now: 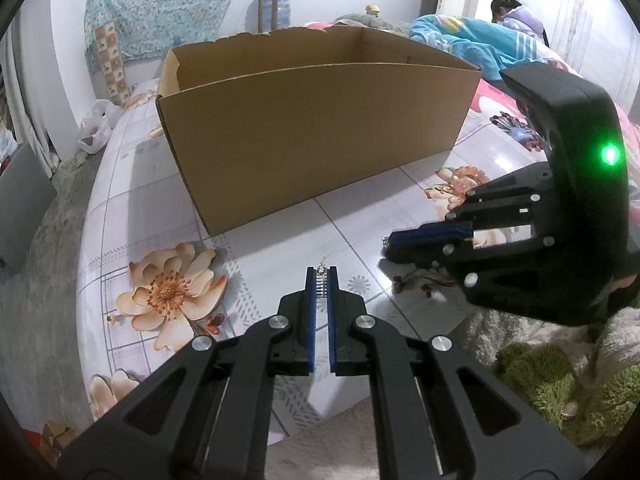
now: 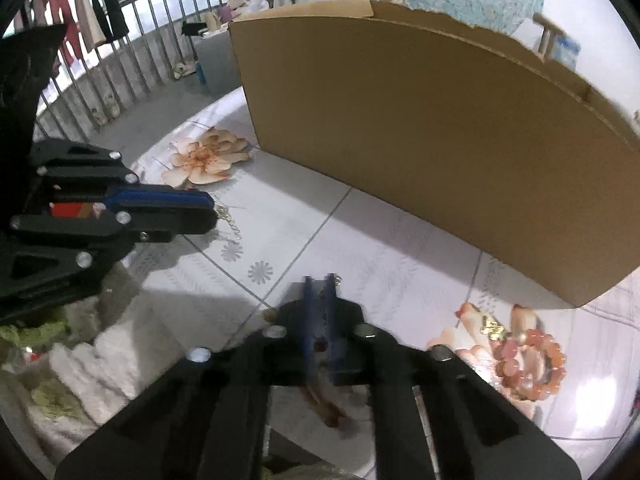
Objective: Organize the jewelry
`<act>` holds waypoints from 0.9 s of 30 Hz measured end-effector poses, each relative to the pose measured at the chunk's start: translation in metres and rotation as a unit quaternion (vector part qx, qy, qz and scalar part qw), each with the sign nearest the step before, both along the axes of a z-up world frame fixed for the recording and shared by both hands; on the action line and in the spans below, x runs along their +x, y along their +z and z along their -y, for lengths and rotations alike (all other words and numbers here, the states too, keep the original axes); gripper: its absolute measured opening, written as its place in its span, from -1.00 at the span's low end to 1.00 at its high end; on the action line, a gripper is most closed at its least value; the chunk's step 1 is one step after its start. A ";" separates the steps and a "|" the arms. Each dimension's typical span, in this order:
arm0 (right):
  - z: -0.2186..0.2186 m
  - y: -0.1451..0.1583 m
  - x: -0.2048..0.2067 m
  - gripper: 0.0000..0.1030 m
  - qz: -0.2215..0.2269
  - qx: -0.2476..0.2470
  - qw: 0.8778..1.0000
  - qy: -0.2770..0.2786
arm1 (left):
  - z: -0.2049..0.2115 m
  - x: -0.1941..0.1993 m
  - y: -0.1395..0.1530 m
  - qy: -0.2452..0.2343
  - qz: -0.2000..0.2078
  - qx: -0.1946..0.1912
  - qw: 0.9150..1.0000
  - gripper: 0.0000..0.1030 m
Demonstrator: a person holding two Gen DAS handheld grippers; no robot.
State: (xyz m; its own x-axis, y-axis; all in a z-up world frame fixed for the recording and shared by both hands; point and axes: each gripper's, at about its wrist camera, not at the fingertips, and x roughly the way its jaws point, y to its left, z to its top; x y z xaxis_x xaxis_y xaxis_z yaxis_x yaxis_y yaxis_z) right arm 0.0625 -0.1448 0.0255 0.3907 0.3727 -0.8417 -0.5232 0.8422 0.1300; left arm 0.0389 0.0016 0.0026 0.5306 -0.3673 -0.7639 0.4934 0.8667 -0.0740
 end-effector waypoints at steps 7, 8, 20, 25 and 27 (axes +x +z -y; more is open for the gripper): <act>0.030 -0.001 0.014 -0.99 -0.078 0.128 0.988 -0.029 | -0.003 0.002 -0.003 0.004 -0.002 -0.005 1.000 -0.93; 0.036 0.000 0.014 -0.99 -0.084 0.145 0.985 -0.033 | -0.003 0.002 -0.003 0.004 -0.002 -0.005 1.000 -0.93; 0.057 0.024 0.010 -0.95 -0.073 0.193 0.977 -0.054 | -0.002 -0.001 -0.001 0.008 0.003 -0.004 1.000 -0.93; 0.029 0.015 0.006 -0.94 -0.038 0.068 0.997 0.002 | -0.002 -0.002 -0.001 0.007 0.002 -0.003 1.000 -0.93; 0.017 0.013 0.000 -0.94 -0.024 0.020 0.999 0.040 | -0.002 -0.002 -0.001 0.007 0.002 -0.004 1.000 -0.93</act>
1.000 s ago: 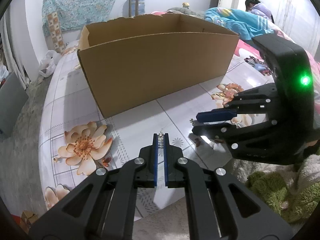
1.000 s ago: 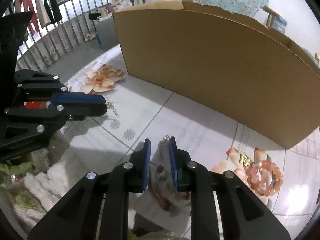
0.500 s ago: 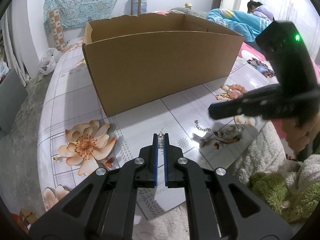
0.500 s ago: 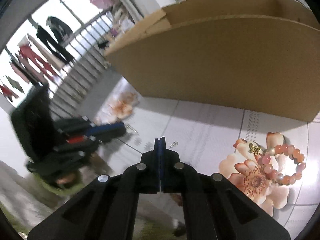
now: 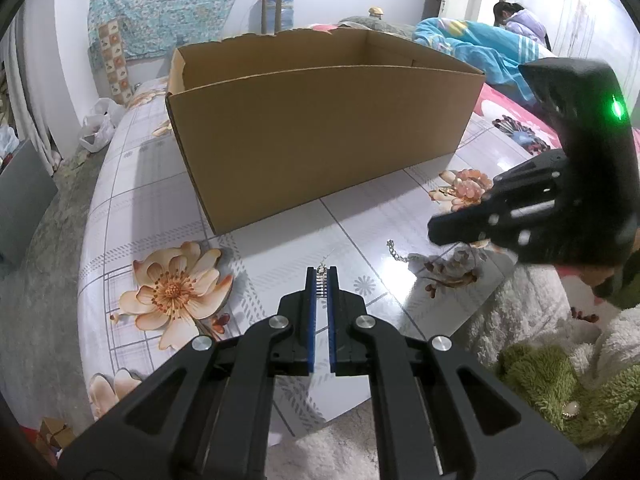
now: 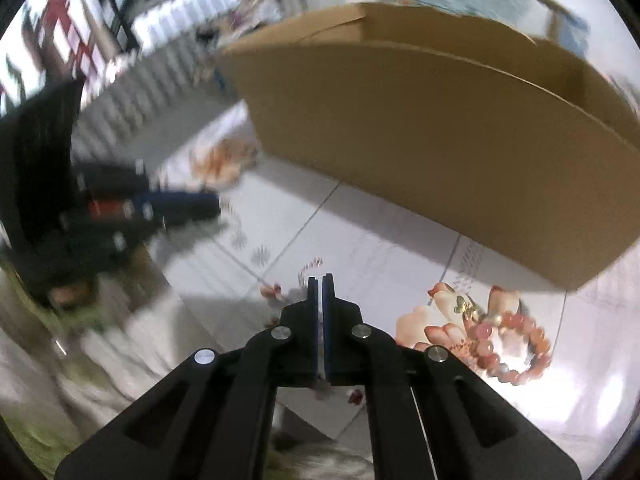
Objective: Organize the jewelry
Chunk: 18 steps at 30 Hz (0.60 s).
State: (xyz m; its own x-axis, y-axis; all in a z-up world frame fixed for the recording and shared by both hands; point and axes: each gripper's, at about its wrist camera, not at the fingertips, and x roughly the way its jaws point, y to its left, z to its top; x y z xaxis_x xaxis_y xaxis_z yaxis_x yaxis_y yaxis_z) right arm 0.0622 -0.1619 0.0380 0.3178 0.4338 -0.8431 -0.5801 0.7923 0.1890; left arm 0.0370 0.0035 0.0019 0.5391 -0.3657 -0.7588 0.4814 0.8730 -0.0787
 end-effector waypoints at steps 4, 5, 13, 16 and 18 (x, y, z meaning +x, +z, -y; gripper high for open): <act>-0.020 -0.010 -0.007 -0.94 0.028 -0.058 0.997 0.053 | 0.000 0.000 0.000 0.001 -0.001 -0.002 1.000 -0.93; -0.022 -0.012 -0.006 -0.93 0.034 -0.064 0.996 0.058 | 0.000 0.000 -0.001 0.001 -0.003 -0.003 1.000 -0.93; -0.022 -0.016 0.022 -0.93 0.036 -0.045 0.998 0.015 | -0.003 0.004 -0.003 0.004 -0.007 -0.006 1.000 -0.93; -0.011 -0.013 0.024 -0.91 0.018 -0.005 1.000 -0.020 | -0.004 0.006 -0.003 0.006 -0.007 -0.008 1.000 -0.93; 0.000 -0.010 0.024 -0.81 0.003 0.025 0.999 -0.048 | -0.005 0.006 -0.003 0.007 -0.006 -0.009 1.000 -0.93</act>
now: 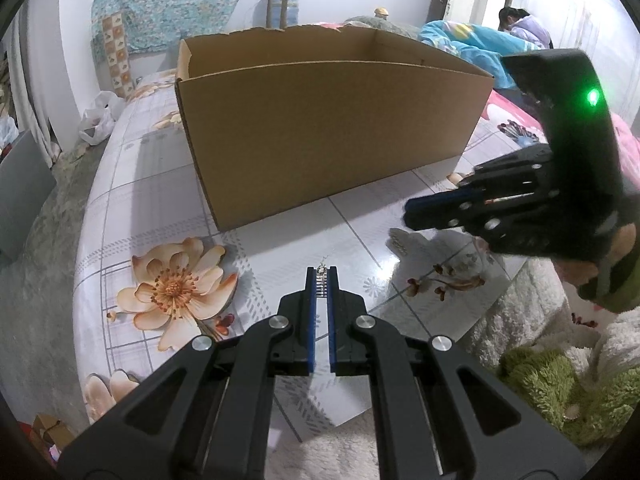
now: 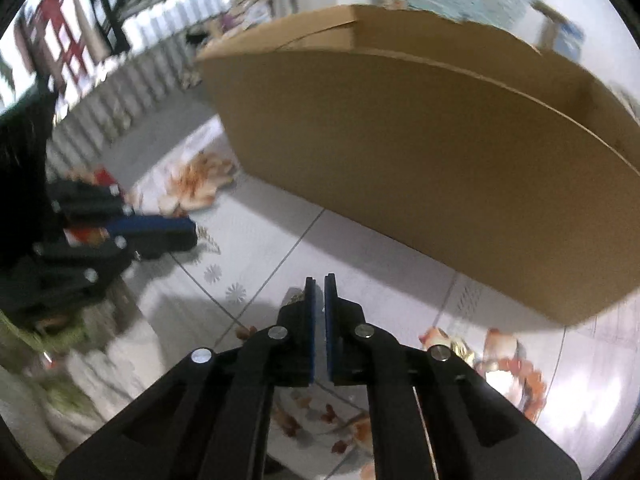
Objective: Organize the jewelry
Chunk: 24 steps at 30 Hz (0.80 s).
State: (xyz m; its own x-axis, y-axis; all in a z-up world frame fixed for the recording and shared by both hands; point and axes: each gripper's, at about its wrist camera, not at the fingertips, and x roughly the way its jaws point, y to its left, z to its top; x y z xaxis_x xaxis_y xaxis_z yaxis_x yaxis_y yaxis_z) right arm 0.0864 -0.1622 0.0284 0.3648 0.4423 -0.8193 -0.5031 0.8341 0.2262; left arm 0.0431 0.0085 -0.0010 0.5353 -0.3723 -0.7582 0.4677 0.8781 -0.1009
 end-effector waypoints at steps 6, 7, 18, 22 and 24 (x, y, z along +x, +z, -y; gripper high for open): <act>-0.009 -0.002 -0.019 -0.34 0.009 -0.005 1.000 0.004 | -0.001 0.001 -0.001 -0.001 0.001 -0.003 1.000 -0.93; -0.013 -0.005 -0.019 -0.34 0.011 -0.013 1.000 0.006 | -0.001 0.001 -0.001 -0.002 0.001 -0.002 1.000 -0.93; -0.034 -0.011 -0.013 -0.75 0.036 -0.048 0.998 0.016 | -0.003 0.000 0.000 -0.002 0.001 -0.004 1.000 -0.93; -0.032 -0.007 -0.015 -0.91 0.029 -0.050 0.998 0.019 | -0.002 0.000 0.000 -0.001 0.001 -0.003 1.000 -0.93; -0.028 -0.005 -0.016 -0.92 0.025 -0.052 0.998 0.020 | -0.002 0.000 0.000 -0.001 0.001 -0.003 1.000 -0.93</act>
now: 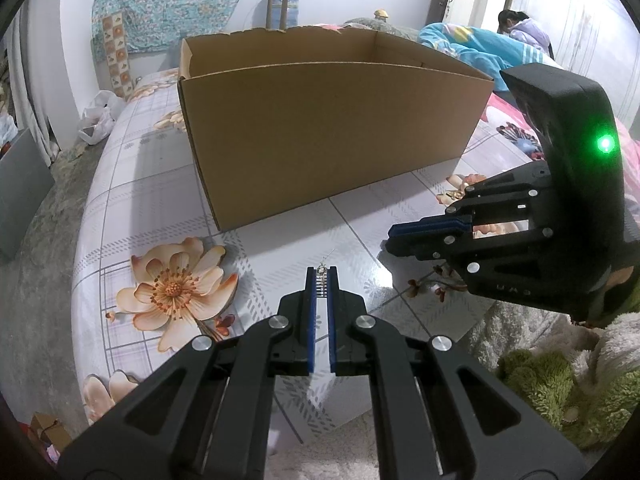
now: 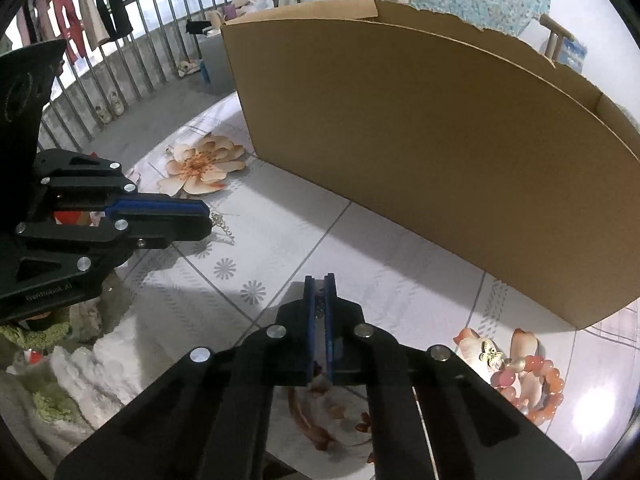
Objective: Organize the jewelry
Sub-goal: 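Carry the chain and charm with both grippers toward the box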
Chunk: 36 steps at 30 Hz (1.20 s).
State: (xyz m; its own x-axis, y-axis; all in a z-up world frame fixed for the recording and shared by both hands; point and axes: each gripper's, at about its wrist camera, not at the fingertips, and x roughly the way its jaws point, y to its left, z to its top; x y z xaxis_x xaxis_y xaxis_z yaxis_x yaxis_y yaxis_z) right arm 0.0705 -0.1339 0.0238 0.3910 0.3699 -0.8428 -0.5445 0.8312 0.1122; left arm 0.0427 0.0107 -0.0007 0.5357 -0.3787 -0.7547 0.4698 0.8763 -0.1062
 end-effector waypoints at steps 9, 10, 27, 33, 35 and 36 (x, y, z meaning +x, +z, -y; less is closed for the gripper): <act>0.023 0.006 0.006 -0.96 -0.043 0.058 0.997 -0.037 | 0.000 0.000 0.001 0.002 0.004 -0.001 1.000 -0.93; 0.025 0.008 0.006 -0.96 -0.043 0.064 0.996 -0.041 | 0.000 -0.001 0.001 0.002 0.004 -0.002 1.000 -0.93; 0.069 0.119 0.014 -0.96 0.062 0.164 0.983 -0.059 | -0.013 -0.011 0.083 -0.005 0.074 -0.079 0.994 -0.92; 0.080 0.144 0.060 -0.96 0.086 0.159 0.982 -0.052 | -0.002 0.032 0.139 -0.042 0.104 -0.114 0.987 -0.93; 0.083 0.137 0.090 -0.96 0.056 0.152 0.985 -0.050 | 0.014 0.065 0.139 -0.056 0.084 -0.091 0.991 -0.93; 0.083 0.132 0.102 -0.96 0.041 0.148 0.987 -0.051 | 0.020 0.079 0.137 -0.062 0.070 -0.085 0.992 -0.93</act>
State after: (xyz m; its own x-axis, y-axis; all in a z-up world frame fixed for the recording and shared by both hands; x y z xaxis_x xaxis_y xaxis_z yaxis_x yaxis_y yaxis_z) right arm 0.1729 -0.2174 0.1561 0.5007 0.5514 -0.6673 -0.4775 0.8189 0.3183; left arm 0.1215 -0.0094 0.1365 0.5728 -0.5636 -0.5952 0.5930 0.7862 -0.1737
